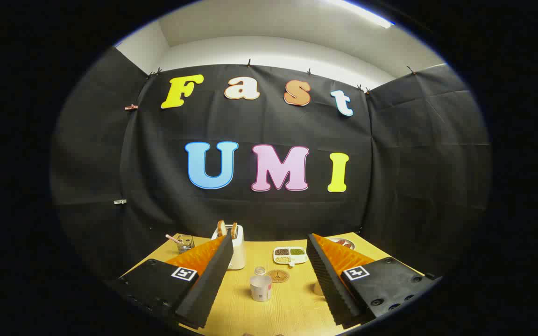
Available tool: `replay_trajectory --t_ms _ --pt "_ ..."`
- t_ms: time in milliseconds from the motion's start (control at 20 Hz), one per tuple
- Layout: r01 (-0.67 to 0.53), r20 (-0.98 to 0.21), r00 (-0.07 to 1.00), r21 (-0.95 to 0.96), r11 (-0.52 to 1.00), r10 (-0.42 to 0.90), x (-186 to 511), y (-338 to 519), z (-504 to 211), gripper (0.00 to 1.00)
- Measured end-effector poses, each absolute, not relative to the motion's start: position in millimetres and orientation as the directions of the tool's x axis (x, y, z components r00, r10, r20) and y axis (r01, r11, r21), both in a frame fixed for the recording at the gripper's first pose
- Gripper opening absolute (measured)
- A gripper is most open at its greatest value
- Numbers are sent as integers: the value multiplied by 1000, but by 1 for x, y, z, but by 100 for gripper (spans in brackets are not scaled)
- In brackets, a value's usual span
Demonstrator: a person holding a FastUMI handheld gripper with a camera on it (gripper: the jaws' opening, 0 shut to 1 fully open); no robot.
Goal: Take the bottle from table, then pour the juice into the cup, finally place the bottle on the coaster
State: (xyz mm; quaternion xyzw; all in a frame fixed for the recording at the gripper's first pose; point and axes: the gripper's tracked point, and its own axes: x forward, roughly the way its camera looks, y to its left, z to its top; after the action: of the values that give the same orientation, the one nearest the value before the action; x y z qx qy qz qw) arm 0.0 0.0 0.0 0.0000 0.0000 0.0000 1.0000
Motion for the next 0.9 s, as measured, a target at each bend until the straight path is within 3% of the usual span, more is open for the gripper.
replay_trajectory --t_ms 900 --pt "8 -29 1000 -46 999 -9 -29 21 -23 97"
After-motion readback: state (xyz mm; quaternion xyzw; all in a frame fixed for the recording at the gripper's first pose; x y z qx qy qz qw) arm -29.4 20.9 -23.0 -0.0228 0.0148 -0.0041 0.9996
